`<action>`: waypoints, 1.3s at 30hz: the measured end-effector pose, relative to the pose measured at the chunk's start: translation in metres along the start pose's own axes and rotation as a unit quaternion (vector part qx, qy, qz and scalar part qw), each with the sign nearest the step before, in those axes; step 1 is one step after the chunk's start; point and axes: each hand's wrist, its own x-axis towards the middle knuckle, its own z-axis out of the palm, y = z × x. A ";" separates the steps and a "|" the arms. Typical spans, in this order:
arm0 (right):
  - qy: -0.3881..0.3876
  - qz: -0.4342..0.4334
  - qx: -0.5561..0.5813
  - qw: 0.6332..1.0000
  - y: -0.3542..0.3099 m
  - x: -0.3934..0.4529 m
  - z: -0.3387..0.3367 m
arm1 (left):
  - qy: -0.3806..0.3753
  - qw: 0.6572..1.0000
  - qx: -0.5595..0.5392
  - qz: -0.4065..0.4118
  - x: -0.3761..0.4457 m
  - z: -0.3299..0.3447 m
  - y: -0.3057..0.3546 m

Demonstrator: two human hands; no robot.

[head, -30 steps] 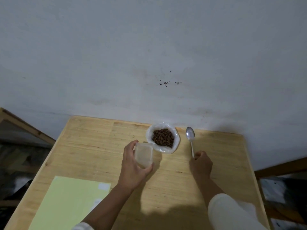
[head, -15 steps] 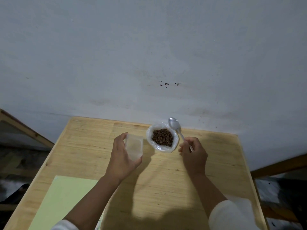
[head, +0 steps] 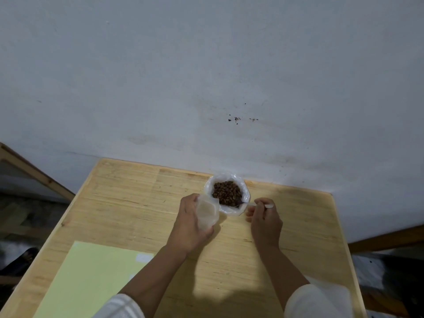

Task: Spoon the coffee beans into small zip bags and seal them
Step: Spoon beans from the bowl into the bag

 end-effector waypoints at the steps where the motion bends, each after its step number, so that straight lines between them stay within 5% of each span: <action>1: -0.010 0.050 0.045 0.998 0.001 0.003 0.002 | 0.000 1.000 -0.001 0.000 0.002 0.001 0.002; 5: -0.040 0.199 0.227 0.952 0.007 0.013 0.005 | 0.001 1.000 0.002 0.002 0.011 0.001 0.011; 10: -0.019 0.222 0.272 0.936 0.002 0.021 -0.003 | -0.006 1.000 0.009 -0.001 0.020 0.001 0.014; 32: -0.064 0.143 0.273 0.949 -0.037 0.027 -0.013 | -0.024 0.999 0.043 -0.009 0.031 0.007 0.018; 39: -0.139 0.004 0.192 0.972 -0.039 0.027 -0.019 | -0.030 0.999 0.044 -0.003 0.033 0.006 0.020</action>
